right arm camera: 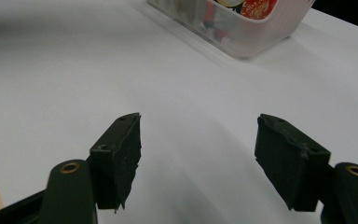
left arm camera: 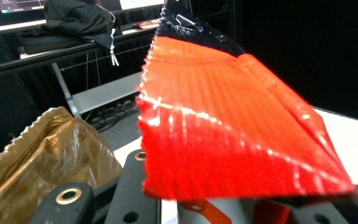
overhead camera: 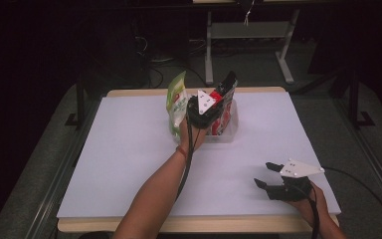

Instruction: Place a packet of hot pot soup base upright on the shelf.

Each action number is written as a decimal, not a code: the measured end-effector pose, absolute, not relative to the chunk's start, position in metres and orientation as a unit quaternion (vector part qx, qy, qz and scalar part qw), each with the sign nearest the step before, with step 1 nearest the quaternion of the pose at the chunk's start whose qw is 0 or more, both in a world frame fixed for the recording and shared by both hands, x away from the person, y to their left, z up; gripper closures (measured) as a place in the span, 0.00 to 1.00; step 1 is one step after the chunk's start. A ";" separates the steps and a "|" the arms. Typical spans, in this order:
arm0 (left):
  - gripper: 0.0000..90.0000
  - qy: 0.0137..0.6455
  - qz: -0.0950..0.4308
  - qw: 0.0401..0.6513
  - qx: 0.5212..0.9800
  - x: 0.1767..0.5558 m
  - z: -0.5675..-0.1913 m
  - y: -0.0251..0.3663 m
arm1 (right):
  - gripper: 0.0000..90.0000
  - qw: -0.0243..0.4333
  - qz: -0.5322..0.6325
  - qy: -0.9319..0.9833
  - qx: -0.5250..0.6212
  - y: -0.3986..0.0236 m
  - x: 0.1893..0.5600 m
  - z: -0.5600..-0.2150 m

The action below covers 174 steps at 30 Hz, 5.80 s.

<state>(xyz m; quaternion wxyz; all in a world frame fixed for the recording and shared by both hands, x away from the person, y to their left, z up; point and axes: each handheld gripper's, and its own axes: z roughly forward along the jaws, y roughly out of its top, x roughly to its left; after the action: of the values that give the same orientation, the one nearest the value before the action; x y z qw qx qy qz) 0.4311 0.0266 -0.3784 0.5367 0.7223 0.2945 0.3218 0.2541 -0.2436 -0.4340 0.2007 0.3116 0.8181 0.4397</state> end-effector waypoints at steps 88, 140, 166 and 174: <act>0.23 0.199 0.229 0.499 0.811 0.367 -0.393 0.129 | 0.30 0.200 0.422 0.833 0.297 -0.237 0.256 -0.439; 0.21 0.210 0.239 0.407 0.856 0.312 -0.431 0.239 | 0.31 0.200 0.427 0.833 0.289 -0.236 0.254 -0.437; 0.21 0.285 0.250 0.436 0.816 0.277 -0.441 0.308 | 0.30 0.203 0.431 0.829 0.293 -0.239 0.255 -0.436; 0.21 0.316 0.247 0.459 0.793 0.267 -0.443 0.323 | 0.30 0.204 0.432 0.828 0.293 -0.241 0.257 -0.436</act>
<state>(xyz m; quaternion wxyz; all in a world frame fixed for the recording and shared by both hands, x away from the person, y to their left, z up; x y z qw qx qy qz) 0.2675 0.3233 -0.4434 0.4589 0.7927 0.3163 0.2469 0.2565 -0.2411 -0.4362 0.2040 0.2935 0.8280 0.4321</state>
